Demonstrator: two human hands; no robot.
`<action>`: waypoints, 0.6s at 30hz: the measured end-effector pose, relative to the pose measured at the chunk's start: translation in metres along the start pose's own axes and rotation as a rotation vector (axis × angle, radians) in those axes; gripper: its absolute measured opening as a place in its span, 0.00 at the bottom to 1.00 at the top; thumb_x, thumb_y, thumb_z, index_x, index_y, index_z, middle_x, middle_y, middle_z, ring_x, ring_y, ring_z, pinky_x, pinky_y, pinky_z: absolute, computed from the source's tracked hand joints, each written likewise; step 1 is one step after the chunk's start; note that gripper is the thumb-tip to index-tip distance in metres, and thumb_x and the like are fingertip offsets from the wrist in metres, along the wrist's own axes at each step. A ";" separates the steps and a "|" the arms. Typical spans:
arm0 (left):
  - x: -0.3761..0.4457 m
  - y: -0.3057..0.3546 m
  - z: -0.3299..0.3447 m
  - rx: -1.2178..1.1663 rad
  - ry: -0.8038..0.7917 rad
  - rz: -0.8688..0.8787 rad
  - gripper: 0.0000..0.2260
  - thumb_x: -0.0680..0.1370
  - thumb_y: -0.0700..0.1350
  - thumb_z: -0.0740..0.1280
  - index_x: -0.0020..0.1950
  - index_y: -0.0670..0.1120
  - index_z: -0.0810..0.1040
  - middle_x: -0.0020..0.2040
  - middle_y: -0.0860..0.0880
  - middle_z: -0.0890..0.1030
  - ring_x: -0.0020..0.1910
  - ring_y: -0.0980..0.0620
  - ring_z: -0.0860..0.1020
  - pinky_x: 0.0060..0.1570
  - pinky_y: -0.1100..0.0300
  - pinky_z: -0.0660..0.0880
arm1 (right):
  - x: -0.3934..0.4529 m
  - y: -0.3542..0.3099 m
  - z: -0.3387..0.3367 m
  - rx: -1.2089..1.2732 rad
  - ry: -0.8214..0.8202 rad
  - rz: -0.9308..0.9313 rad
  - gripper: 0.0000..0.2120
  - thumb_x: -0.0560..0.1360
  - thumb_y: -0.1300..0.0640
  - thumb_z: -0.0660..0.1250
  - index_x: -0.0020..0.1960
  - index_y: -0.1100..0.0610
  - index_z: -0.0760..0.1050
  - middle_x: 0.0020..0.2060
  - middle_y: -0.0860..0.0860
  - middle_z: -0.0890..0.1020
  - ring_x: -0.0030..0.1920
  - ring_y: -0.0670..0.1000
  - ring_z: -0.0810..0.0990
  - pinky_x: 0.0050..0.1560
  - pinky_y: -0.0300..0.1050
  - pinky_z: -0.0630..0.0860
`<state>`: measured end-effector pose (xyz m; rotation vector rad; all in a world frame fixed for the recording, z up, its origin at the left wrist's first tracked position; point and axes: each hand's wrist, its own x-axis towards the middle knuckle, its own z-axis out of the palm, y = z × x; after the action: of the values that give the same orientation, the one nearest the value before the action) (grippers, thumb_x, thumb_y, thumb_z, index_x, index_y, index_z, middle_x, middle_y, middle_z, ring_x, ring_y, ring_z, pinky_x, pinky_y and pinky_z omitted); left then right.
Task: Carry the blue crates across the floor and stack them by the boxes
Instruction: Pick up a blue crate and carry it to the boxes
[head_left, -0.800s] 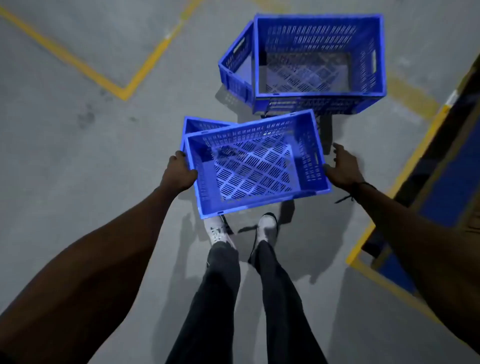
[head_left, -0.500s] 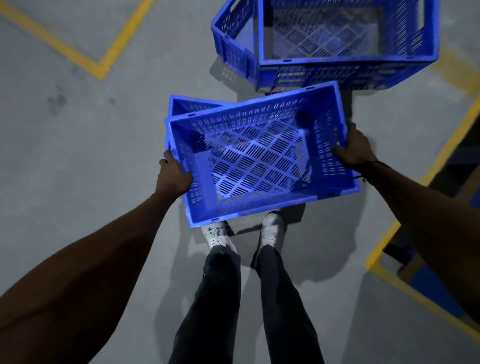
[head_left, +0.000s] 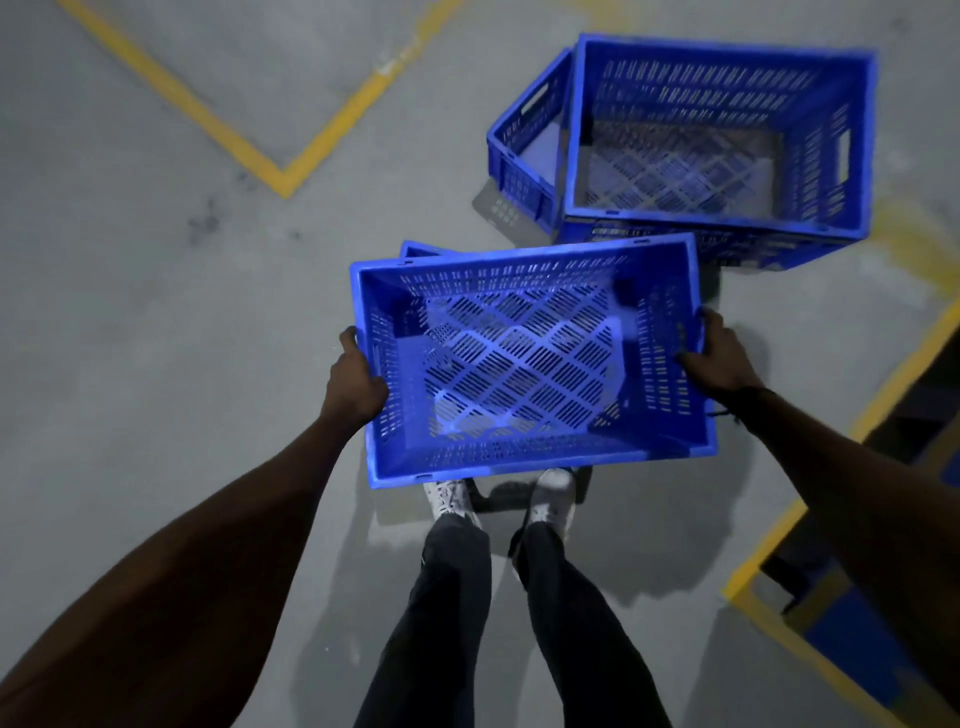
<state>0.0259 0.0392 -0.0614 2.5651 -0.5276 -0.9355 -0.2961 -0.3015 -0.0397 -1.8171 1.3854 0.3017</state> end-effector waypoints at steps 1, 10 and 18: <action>-0.014 0.001 -0.020 -0.006 0.013 -0.008 0.34 0.71 0.40 0.62 0.75 0.40 0.55 0.49 0.36 0.80 0.44 0.34 0.80 0.43 0.48 0.76 | -0.013 -0.015 -0.008 -0.006 -0.001 -0.027 0.37 0.70 0.54 0.67 0.76 0.61 0.60 0.63 0.64 0.77 0.57 0.65 0.79 0.51 0.51 0.73; -0.180 -0.007 -0.211 -0.172 0.261 -0.133 0.28 0.76 0.37 0.64 0.73 0.42 0.57 0.44 0.39 0.81 0.40 0.37 0.80 0.41 0.49 0.75 | -0.146 -0.183 -0.073 -0.155 -0.097 -0.314 0.39 0.69 0.49 0.67 0.75 0.64 0.62 0.66 0.67 0.74 0.64 0.66 0.75 0.59 0.56 0.71; -0.298 -0.052 -0.343 -0.356 0.532 -0.121 0.28 0.76 0.41 0.62 0.74 0.55 0.57 0.45 0.44 0.84 0.41 0.42 0.83 0.45 0.47 0.80 | -0.245 -0.329 -0.079 -0.256 -0.070 -0.591 0.37 0.71 0.55 0.66 0.77 0.63 0.61 0.69 0.67 0.71 0.67 0.67 0.71 0.64 0.58 0.69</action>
<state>0.0550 0.2902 0.3201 2.3899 -0.0464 -0.3093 -0.1160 -0.1664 0.3121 -2.3060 0.7331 0.2314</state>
